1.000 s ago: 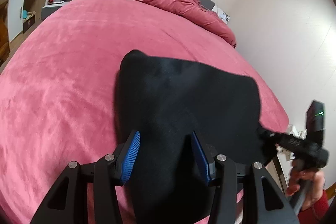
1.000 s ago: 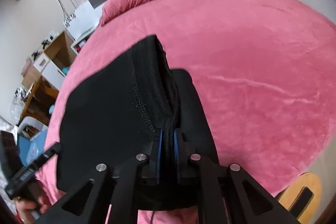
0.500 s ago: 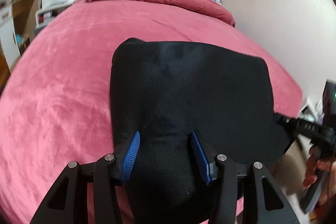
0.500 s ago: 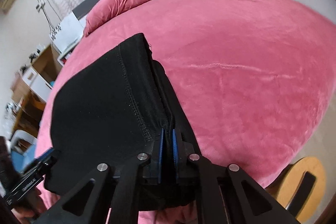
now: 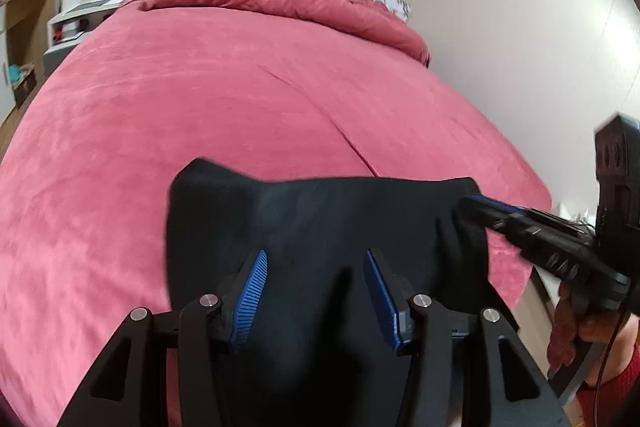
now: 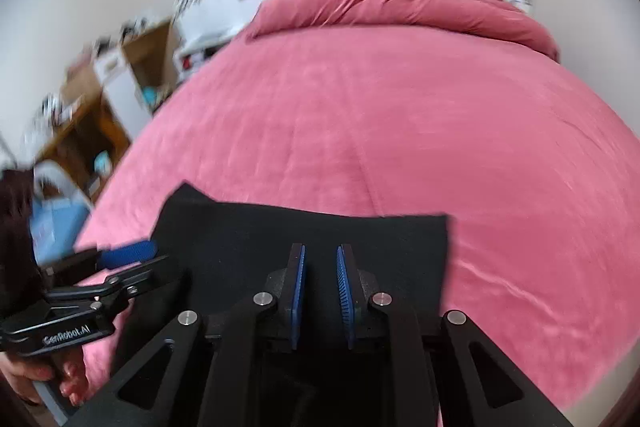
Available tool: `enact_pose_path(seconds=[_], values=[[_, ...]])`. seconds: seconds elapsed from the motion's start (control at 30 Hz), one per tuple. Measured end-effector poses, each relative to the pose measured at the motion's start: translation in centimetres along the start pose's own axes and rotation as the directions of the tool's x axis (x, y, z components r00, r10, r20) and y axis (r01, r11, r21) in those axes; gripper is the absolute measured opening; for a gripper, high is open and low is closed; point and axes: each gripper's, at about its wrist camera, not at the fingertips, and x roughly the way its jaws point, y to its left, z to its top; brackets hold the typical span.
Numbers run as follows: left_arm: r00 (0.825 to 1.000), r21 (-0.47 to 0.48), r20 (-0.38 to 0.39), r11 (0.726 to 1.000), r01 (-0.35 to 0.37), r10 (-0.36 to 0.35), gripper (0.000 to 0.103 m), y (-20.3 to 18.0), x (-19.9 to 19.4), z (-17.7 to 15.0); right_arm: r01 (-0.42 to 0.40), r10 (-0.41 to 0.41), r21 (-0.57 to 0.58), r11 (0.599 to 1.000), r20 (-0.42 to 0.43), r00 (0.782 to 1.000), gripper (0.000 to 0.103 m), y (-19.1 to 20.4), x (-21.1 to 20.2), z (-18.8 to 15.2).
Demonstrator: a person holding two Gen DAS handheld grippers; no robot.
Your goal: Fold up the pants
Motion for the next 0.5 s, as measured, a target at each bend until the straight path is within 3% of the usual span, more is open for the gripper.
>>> enact_pose_path(seconds=[0.1,0.13,0.2,0.23,0.3,0.37,0.5], values=[[0.999,0.055,-0.031,0.998,-0.027,0.028,0.051,-0.4,2.4,1.2,0.023,-0.024,-0.005,1.000,-0.032,0.999,0.018,-0.2,2.6,0.5],[0.999,0.067,-0.035,0.997,-0.034,0.037,0.051,-0.4,3.0,1.6,0.036,-0.035,0.011,0.999,-0.036,0.999,0.011,-0.6,2.9,0.2],[0.998,0.093,-0.043,0.994,-0.048,0.052,0.049,0.0,4.2,1.9,0.081,-0.078,0.057,0.995,-0.044,0.996,0.008,-2.3,4.0,0.0],[0.997,0.098,-0.056,0.994,-0.054,0.060,0.047,0.3,4.8,2.0,0.104,-0.101,0.072,0.992,-0.047,0.994,0.000,-2.8,4.2,-0.3],[0.994,0.085,-0.066,0.993,-0.080,0.086,0.036,1.3,5.7,2.3,0.162,-0.158,0.104,0.981,-0.047,0.986,0.000,-4.2,4.8,-1.2],[0.994,0.058,-0.061,0.994,-0.092,0.095,0.029,2.4,6.5,2.4,0.142,-0.141,0.165,0.976,-0.021,0.990,0.000,-5.4,5.2,-2.4],[0.995,0.032,-0.061,0.996,-0.079,0.081,0.027,3.6,7.8,2.7,0.180,-0.187,0.158,0.971,0.031,0.982,0.000,-4.8,5.4,-2.9]])
